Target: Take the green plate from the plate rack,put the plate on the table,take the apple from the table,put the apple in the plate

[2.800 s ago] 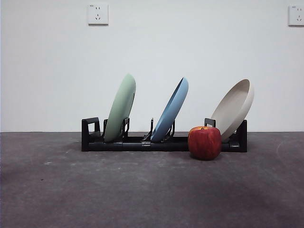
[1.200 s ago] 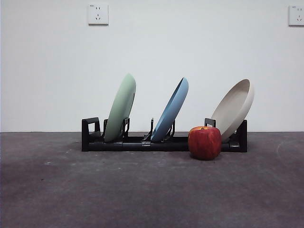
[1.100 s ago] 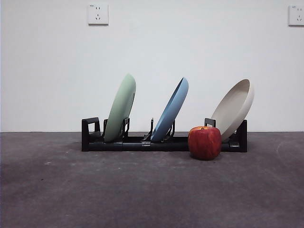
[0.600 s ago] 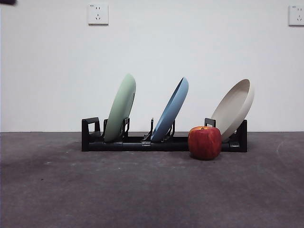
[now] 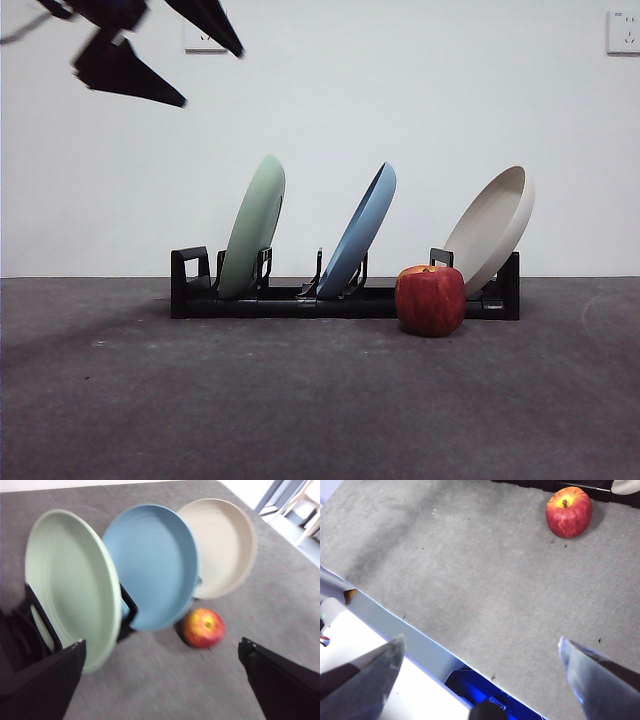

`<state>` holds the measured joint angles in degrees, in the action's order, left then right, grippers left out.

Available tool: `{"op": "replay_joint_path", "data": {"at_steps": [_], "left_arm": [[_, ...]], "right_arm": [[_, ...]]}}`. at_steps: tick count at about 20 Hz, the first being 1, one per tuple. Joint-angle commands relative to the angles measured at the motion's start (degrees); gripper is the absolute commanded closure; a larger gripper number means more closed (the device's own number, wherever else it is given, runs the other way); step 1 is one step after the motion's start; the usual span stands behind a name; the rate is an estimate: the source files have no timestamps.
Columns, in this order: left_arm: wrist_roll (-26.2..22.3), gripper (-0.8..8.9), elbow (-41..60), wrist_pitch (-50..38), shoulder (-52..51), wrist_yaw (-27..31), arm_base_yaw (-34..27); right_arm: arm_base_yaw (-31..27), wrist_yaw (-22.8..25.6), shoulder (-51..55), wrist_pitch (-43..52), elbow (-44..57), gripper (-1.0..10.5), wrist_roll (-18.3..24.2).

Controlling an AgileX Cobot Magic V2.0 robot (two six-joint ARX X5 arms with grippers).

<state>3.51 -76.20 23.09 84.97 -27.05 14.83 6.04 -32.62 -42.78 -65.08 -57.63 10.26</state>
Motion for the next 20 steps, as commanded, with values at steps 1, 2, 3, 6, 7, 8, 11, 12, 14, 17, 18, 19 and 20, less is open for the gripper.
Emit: {"op": "replay_joint_path", "data": {"at_steps": [1, 2, 3, 6, 7, 8, 11, 12, 14, 17, 18, 19, 20], "left_arm": [[-0.72, 2.13, -4.98, -1.18, 6.12, 2.4, 1.01], [-0.7, 2.13, -7.06, -1.2, 8.61, 3.34, 1.42], [-0.7, 2.13, -8.63, -1.22, 10.67, 4.2, 1.7], [-0.68, 2.12, -12.9, -1.86, 17.05, 4.92, 2.56], [-0.61, 2.13, -13.6, -2.32, 18.73, 5.7, 2.89], [-0.52, 2.13, -13.94, -3.06, 20.22, 6.84, 3.21], [-0.48, 2.13, -13.94, -5.09, 23.34, 7.52, 3.63], [-0.5, 2.2, -13.94, -5.44, 24.09, 7.52, 3.78], [-0.48, 2.21, -13.94, -5.49, 25.03, 7.52, 3.96], [-0.5, 4.61, -13.94, -5.51, 25.24, 7.5, 4.24], [-0.48, 5.56, -13.94, -5.55, 25.24, 7.43, 4.26], [-0.5, 6.16, -13.94, -5.49, 25.24, 7.43, 4.26], [-0.48, 6.4, -13.94, -5.44, 25.24, 7.41, 4.26]], "right_arm": [[0.09, -0.07, 0.02, 0.24, -0.24, 2.9, -0.37], [0.09, -0.09, 0.02, 0.24, -0.24, 2.9, -0.37], [0.09, -0.07, 0.02, 0.22, -0.24, 2.9, -0.37], [0.09, -0.09, 0.02, 0.22, -0.24, 2.9, -0.37], [0.09, -0.07, 0.02, 0.22, -0.24, 2.9, -0.37], [0.09, -0.07, 0.02, 0.22, -0.24, 2.9, -0.39], [0.09, -0.07, 0.02, 0.22, -0.24, 2.9, -0.79], [0.09, -0.07, 0.02, 0.22, -0.24, 2.9, -0.79], [0.09, -0.07, 0.02, 0.24, -0.24, 2.9, -0.79], [0.09, -0.07, 0.02, 0.22, -0.24, 2.9, -0.81], [0.09, -0.07, 0.02, 0.22, -0.24, 2.9, -0.81], [0.09, -0.07, 0.02, 0.22, -0.24, 2.9, -0.83], [0.09, -0.07, 0.02, 0.22, -0.24, 2.9, -0.92]]}}
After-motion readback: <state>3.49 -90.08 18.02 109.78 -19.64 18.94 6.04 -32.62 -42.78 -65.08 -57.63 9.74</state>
